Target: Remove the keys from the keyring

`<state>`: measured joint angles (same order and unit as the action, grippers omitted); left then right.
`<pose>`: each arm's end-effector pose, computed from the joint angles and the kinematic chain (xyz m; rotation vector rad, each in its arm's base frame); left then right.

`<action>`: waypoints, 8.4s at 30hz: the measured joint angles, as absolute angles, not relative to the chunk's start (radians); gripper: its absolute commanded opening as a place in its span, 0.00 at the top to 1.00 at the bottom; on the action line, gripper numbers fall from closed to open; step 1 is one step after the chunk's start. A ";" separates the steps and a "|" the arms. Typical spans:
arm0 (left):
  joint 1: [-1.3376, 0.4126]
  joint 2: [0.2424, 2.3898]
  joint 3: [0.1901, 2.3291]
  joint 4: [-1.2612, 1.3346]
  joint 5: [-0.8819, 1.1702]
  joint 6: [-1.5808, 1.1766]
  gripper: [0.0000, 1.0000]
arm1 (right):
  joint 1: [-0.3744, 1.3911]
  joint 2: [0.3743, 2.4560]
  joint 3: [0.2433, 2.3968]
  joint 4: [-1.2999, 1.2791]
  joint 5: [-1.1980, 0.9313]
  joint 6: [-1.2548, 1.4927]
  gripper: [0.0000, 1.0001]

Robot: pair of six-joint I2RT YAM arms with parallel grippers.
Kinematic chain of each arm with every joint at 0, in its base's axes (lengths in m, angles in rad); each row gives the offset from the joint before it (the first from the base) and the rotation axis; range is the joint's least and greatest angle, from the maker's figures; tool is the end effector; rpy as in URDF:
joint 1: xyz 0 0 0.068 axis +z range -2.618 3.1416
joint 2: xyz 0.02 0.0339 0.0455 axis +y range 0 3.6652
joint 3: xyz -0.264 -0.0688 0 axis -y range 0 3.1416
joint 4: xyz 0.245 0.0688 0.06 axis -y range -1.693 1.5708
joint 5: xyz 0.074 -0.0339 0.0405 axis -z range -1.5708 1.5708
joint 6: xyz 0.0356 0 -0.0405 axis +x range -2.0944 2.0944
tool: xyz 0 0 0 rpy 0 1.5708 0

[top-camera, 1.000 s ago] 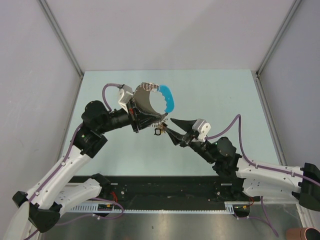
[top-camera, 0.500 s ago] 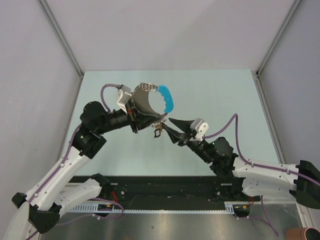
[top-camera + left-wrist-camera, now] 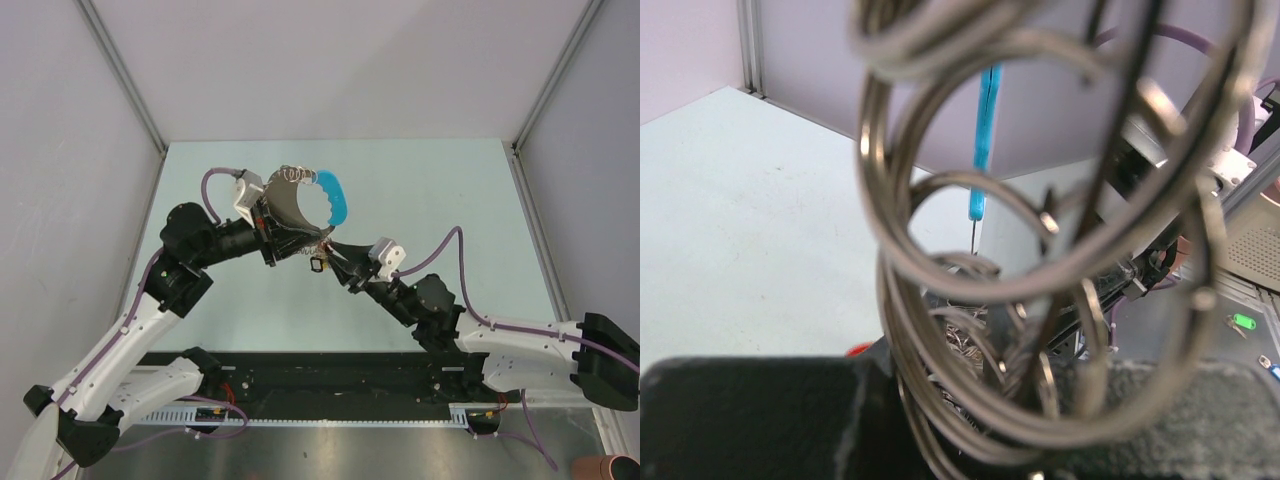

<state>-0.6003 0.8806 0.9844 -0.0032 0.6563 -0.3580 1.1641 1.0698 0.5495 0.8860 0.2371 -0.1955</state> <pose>0.1454 -0.1259 0.4124 0.7518 1.4396 -1.2342 0.1014 0.2144 0.3142 -0.6063 1.0882 0.7014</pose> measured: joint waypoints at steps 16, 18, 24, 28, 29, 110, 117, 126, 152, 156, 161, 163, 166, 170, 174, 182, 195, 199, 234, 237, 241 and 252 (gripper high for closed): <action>-0.600 0.883 0.982 0.017 0.657 -0.366 1.00 | 1.164 1.135 0.551 0.985 0.275 -0.208 0.67; -0.600 0.883 0.981 0.020 0.657 -0.366 1.00 | 1.164 1.144 0.552 0.992 0.278 -0.213 0.67; -0.600 0.883 0.977 0.022 0.657 -0.366 1.00 | 1.166 1.168 0.565 1.021 0.297 -0.245 0.71; -0.600 0.884 0.976 0.021 0.656 -0.366 1.00 | 1.166 1.170 0.573 1.032 0.313 -0.268 0.72; -0.600 0.884 0.976 0.021 0.656 -0.366 0.99 | 1.166 1.170 0.574 1.032 0.318 -0.272 0.72; -0.606 0.799 0.997 -0.285 0.245 -0.138 0.36 | 1.115 0.893 0.578 0.476 0.257 -0.373 1.00; -0.606 0.829 0.997 -0.195 0.511 -0.103 0.44 | 1.108 0.881 0.578 0.468 0.199 -0.373 1.00; -0.620 0.972 1.015 -0.205 0.752 -0.035 0.52 | 1.108 0.863 0.578 0.452 0.044 -0.377 1.00; -0.728 1.040 1.048 -0.359 0.716 0.137 1.00 | 1.107 0.854 0.578 0.400 0.001 -0.367 1.00; -0.738 1.040 1.049 -0.360 0.706 0.141 0.99 | 1.106 0.831 0.578 0.369 0.003 -0.358 1.00; -0.745 1.033 1.044 -0.343 0.713 0.132 1.00 | 1.106 0.810 0.578 0.345 0.001 -0.325 1.00; -0.746 1.021 1.032 -0.327 0.719 0.123 1.00 | 1.106 0.806 0.578 0.343 -0.007 -0.311 1.00; -0.746 1.009 1.022 -0.318 0.720 0.112 1.00 | 1.106 0.802 0.579 0.341 -0.022 -0.297 0.93; -0.749 1.007 1.021 -0.317 0.717 0.110 1.00 | 1.105 0.793 0.580 0.333 -0.025 -0.281 1.00; -0.750 1.003 1.021 -0.317 0.710 0.111 0.99 | 1.104 0.780 0.580 0.318 -0.027 -0.281 1.00; -0.754 0.996 1.021 -0.331 0.686 0.116 0.99 | 1.104 0.780 0.580 0.303 -0.036 -0.281 0.89; -0.740 0.927 1.001 -0.286 0.626 0.073 1.00 | 1.102 0.760 0.581 0.259 -0.043 -0.266 1.00; -0.740 0.927 0.982 -0.260 0.633 0.052 0.99 | 1.102 0.765 0.581 0.258 -0.042 -0.263 1.00; -0.730 0.900 0.923 -0.121 0.613 -0.046 1.00 | 1.104 0.712 0.581 0.270 0.032 -0.212 1.00; -0.730 0.896 0.914 -0.116 0.615 -0.046 1.00 | 1.104 0.712 0.581 0.279 0.046 -0.205 1.00; -0.730 0.896 0.909 -0.113 0.624 -0.046 1.00 | 1.104 0.712 0.581 0.293 0.052 -0.187 1.00; -0.726 0.868 0.899 -0.090 0.630 -0.054 1.00 | 1.104 0.755 0.581 0.319 0.070 -0.150 1.00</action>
